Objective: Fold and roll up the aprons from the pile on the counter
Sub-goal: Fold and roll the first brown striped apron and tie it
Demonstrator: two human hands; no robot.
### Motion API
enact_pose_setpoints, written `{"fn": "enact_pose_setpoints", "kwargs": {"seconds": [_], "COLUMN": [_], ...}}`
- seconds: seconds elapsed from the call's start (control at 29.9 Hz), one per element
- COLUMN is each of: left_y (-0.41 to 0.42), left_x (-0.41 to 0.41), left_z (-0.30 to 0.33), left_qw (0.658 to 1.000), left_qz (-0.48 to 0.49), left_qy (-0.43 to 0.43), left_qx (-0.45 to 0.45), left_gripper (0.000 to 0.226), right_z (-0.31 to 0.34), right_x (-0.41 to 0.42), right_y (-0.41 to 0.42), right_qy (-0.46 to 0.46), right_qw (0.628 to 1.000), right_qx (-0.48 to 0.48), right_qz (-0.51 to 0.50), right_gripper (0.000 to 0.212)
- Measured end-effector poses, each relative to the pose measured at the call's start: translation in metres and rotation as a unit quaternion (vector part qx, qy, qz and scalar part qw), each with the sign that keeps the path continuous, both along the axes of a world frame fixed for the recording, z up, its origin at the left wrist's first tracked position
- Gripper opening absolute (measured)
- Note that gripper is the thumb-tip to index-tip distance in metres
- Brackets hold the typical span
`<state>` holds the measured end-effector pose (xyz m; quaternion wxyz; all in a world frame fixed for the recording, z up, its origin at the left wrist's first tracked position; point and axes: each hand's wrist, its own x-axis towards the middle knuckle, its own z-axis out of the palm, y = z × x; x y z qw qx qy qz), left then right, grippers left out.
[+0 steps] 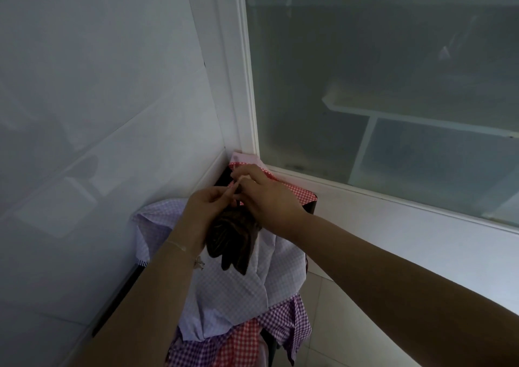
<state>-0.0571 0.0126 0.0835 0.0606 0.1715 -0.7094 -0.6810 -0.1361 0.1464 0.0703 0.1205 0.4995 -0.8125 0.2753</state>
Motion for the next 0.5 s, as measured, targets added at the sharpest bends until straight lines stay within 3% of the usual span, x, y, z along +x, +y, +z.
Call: {"fn": "enact_pose_setpoints", "kwargs": {"seconds": [0.1,0.2,0.27,0.33,0.5], "left_y": [-0.007,-0.011,-0.008,-0.002,0.001], "left_x": [0.000,0.001,0.004,0.004,-0.005], "left_z": [0.001,0.000,0.004,0.006,0.005], "left_qw": [0.996,0.983,0.978,0.982,0.989], "left_qz": [-0.079,-0.124,-0.164,-0.163,-0.073], "left_qy": [-0.042,-0.084,-0.082,-0.067,-0.035], "left_qx": [-0.024,-0.104,-0.096,-0.069,-0.123], "left_gripper": [0.019,0.018,0.018,0.016,0.010], "right_z": [0.000,0.013,0.021,0.027,0.039], "right_x": [-0.002,-0.005,-0.006,-0.005,-0.004], "right_y": [0.006,0.010,0.011,0.012,0.012], "right_qy": [0.002,0.001,0.006,-0.048,-0.268], "right_qw": [0.999,0.996,0.995,0.995,0.963], "right_qx": [0.027,0.083,0.099,0.088,0.018], "right_qz": [0.044,0.029,0.019,0.007,0.004], "right_gripper": [0.018,0.019,0.021,0.021,0.016]}}
